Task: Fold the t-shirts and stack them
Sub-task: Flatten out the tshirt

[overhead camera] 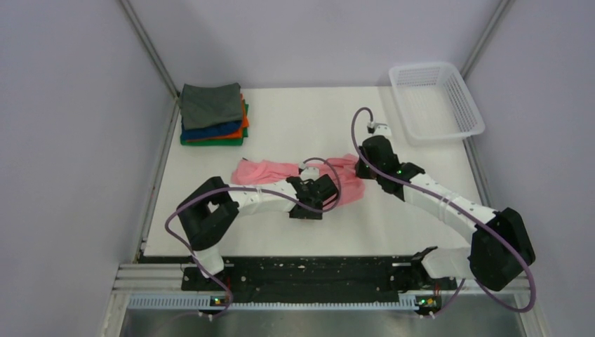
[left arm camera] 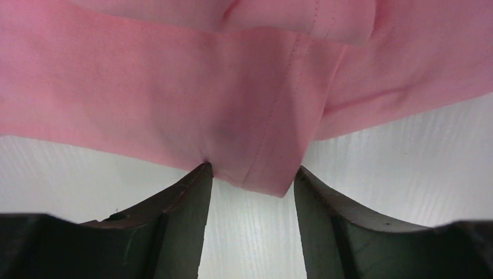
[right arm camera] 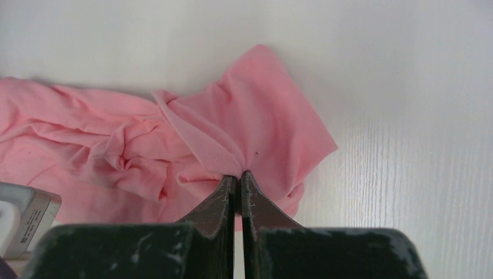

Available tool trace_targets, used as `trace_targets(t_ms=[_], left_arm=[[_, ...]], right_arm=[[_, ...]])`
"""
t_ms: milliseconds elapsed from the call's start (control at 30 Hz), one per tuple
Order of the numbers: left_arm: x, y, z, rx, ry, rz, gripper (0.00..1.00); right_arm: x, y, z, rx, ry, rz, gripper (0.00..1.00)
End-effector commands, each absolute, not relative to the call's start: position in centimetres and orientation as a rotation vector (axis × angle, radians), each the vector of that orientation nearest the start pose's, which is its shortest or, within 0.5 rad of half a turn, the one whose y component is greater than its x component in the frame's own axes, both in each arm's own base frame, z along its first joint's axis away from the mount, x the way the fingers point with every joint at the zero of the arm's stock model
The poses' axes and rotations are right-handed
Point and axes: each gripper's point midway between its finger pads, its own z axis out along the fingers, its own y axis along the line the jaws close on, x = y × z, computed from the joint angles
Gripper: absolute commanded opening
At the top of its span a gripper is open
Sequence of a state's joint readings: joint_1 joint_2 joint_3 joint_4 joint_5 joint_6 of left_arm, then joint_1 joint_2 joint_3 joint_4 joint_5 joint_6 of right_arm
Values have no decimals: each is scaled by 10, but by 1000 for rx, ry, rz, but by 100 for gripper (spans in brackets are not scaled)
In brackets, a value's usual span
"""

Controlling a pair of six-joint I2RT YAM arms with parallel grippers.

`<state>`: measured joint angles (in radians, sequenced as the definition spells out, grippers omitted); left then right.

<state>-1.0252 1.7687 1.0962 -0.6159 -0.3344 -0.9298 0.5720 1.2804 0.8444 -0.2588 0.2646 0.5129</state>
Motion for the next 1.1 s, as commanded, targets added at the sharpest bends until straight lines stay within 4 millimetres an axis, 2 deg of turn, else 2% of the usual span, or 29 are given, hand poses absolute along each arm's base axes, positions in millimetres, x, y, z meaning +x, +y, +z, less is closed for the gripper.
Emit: trace_targets(t_ms=[0, 133, 300, 467, 633, 733, 833, 967, 1000, 1067], left_arm=[[205, -280, 18, 2, 2694, -26, 57], [205, -266, 22, -37, 2672, 27, 48], [208, -250, 31, -95, 2621, 79, 33], [213, -238, 46, -125, 2567, 104, 0], [225, -225, 73, -131, 2468, 123, 0], [238, -217, 110, -152, 2369, 127, 0], [254, -198, 162, -210, 2229, 147, 0], [266, -160, 238, -333, 2019, 132, 0], [266, -145, 262, -384, 1949, 110, 0], [264, -126, 300, -437, 1840, 49, 0]], right_arm=[[320, 169, 144, 111, 2206, 315, 0], [321, 163, 141, 130, 2210, 301, 0], [320, 159, 138, 135, 2216, 290, 0], [319, 147, 134, 158, 2223, 249, 0], [320, 138, 136, 178, 2210, 237, 0], [323, 130, 149, 188, 2180, 233, 0], [326, 118, 176, 207, 2119, 226, 0], [326, 91, 217, 253, 2017, 175, 0], [325, 82, 230, 271, 1984, 167, 0], [323, 69, 251, 293, 1936, 154, 0]])
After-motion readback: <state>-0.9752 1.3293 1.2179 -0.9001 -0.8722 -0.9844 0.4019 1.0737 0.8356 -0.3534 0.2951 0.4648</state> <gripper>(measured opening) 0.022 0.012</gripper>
